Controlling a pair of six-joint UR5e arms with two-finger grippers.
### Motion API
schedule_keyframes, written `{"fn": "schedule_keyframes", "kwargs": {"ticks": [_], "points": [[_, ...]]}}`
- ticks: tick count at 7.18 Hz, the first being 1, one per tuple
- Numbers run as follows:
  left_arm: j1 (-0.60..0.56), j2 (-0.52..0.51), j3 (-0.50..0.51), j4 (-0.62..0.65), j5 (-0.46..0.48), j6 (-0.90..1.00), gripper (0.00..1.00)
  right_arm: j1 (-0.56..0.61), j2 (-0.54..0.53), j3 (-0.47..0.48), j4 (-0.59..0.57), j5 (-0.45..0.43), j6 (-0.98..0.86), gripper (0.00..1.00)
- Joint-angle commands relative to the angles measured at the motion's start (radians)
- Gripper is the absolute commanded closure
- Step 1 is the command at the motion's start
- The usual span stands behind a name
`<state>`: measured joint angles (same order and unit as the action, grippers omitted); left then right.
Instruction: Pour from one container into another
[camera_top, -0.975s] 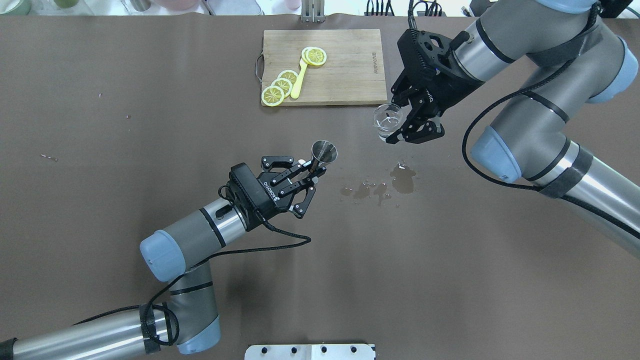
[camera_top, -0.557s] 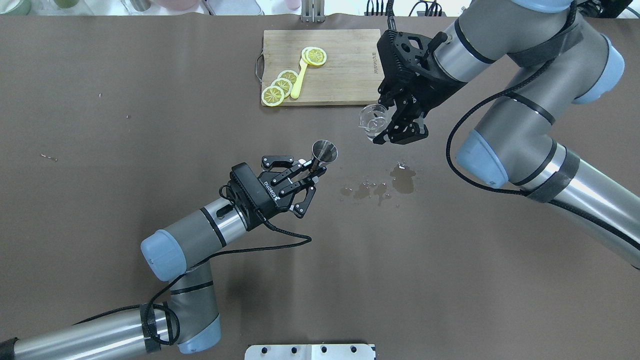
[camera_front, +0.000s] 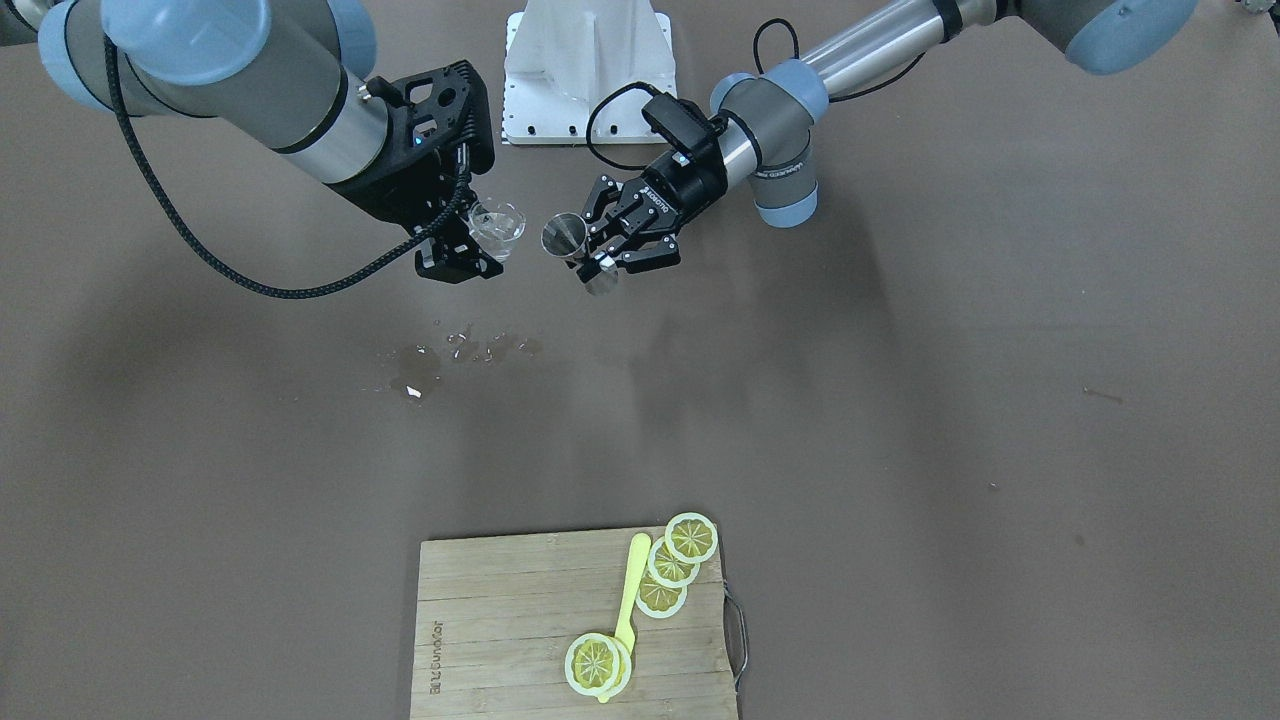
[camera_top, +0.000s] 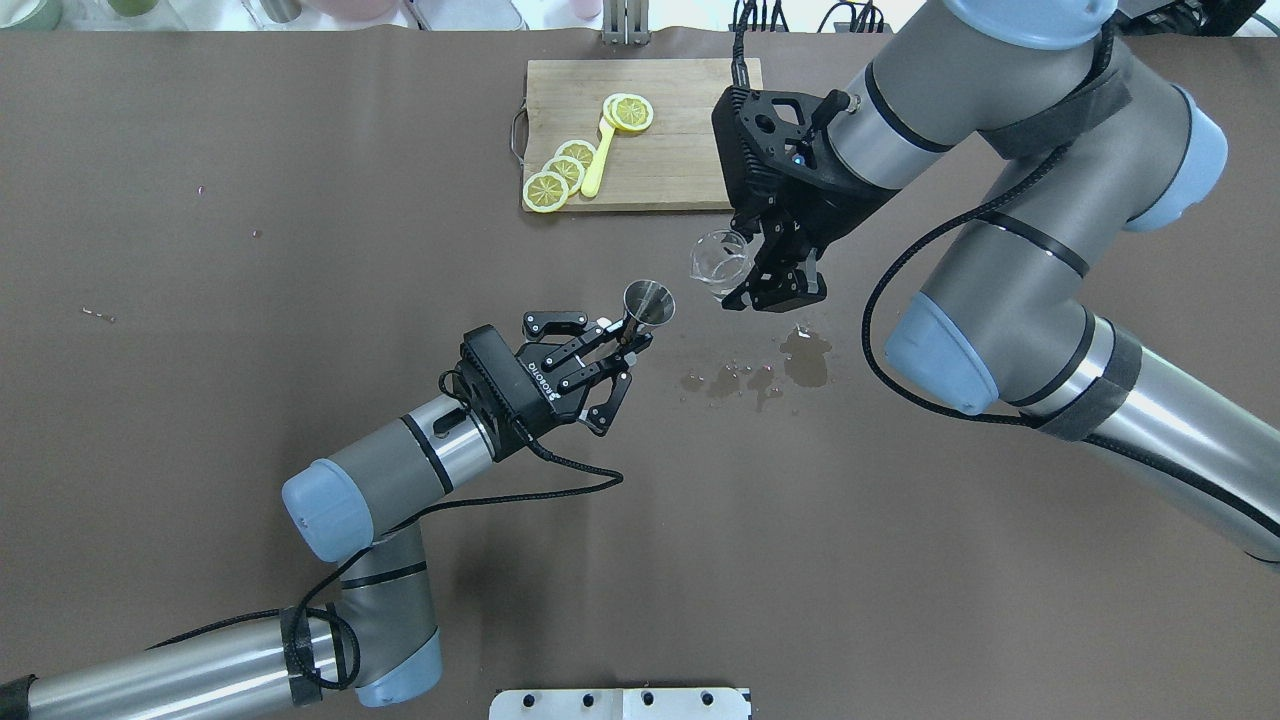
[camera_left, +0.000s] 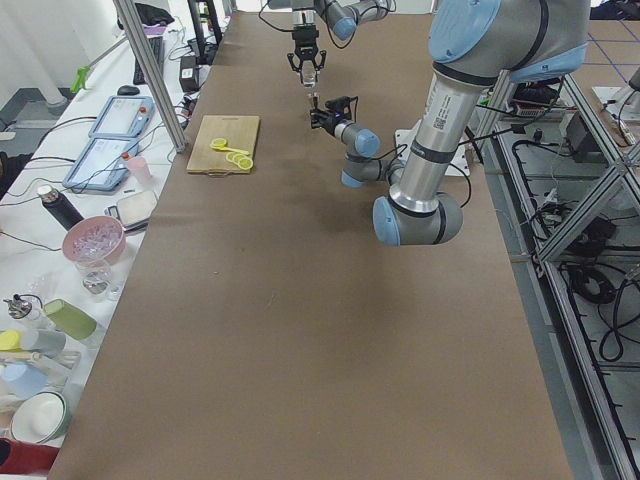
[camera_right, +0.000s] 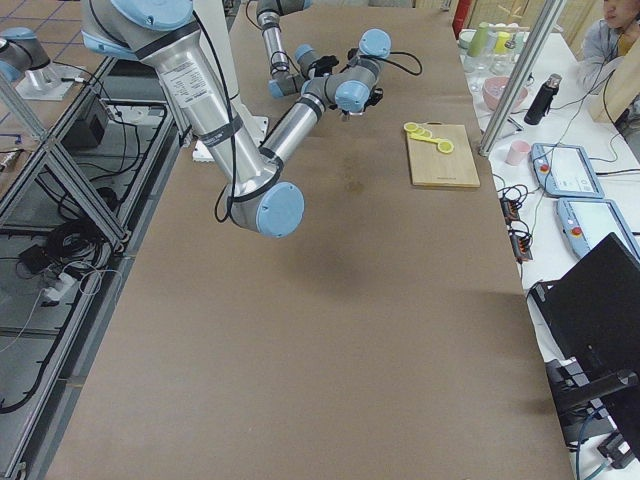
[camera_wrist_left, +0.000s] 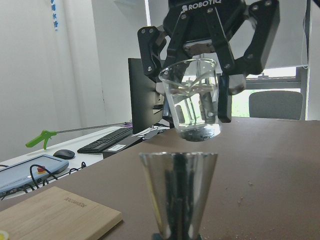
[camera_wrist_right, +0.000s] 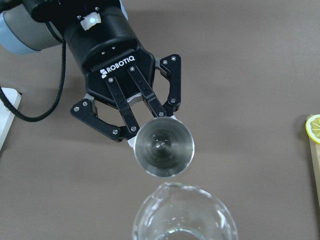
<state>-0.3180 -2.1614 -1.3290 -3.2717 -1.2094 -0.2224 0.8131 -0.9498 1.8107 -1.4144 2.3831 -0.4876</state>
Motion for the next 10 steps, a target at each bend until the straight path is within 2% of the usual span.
{"fn": "schedule_keyframes", "kwargs": {"ticks": [1,3,10], "points": [[-0.004,0.000,0.004,0.001,0.017,0.000,1.00,-0.006,0.014,0.025,-0.060,-0.025,-0.014,1.00],[-0.010,0.000,0.005,0.001,0.016,0.000,1.00,-0.023,0.038,0.048,-0.128,-0.060,-0.016,1.00],[-0.010,0.000,0.011,0.004,0.016,0.000,1.00,-0.058,0.074,0.050,-0.193,-0.128,-0.016,1.00]]}}
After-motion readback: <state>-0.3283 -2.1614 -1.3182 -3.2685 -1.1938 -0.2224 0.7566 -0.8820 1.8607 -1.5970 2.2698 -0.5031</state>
